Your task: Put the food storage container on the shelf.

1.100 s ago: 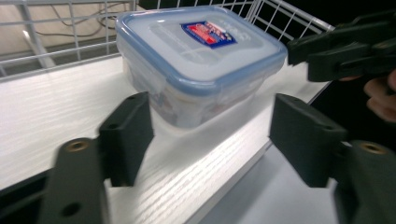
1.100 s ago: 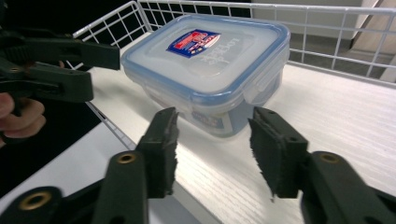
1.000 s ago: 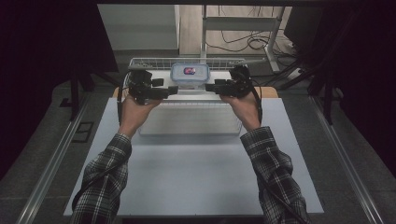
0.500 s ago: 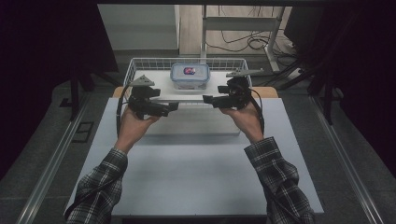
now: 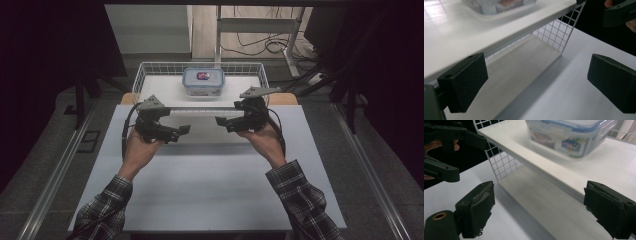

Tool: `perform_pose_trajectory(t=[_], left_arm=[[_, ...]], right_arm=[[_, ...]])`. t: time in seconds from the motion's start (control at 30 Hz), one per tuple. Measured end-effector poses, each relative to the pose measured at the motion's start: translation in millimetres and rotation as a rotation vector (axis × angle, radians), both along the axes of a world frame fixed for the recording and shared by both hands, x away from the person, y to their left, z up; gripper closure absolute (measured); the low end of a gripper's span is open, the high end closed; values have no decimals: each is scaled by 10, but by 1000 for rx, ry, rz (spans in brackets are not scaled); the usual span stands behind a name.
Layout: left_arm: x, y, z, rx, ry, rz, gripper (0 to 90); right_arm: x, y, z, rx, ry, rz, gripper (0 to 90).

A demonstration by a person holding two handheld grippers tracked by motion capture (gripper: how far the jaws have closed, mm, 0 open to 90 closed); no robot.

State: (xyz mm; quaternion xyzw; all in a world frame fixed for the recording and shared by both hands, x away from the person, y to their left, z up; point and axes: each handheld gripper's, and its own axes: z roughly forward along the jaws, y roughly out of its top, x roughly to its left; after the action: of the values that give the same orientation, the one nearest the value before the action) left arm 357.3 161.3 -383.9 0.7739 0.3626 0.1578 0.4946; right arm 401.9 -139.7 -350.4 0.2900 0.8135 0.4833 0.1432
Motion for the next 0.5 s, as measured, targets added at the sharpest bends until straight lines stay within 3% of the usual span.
perform_pose_trajectory(t=[0.3,0.5], left_arm=[[-169,2,-169,12,-3,-7,0],[-284,1,-286,7,-11,-9,0]], right_arm=[[-171,-3,-133,13,4,12,52],[-274,-4,-243,-5,3,36,18]])
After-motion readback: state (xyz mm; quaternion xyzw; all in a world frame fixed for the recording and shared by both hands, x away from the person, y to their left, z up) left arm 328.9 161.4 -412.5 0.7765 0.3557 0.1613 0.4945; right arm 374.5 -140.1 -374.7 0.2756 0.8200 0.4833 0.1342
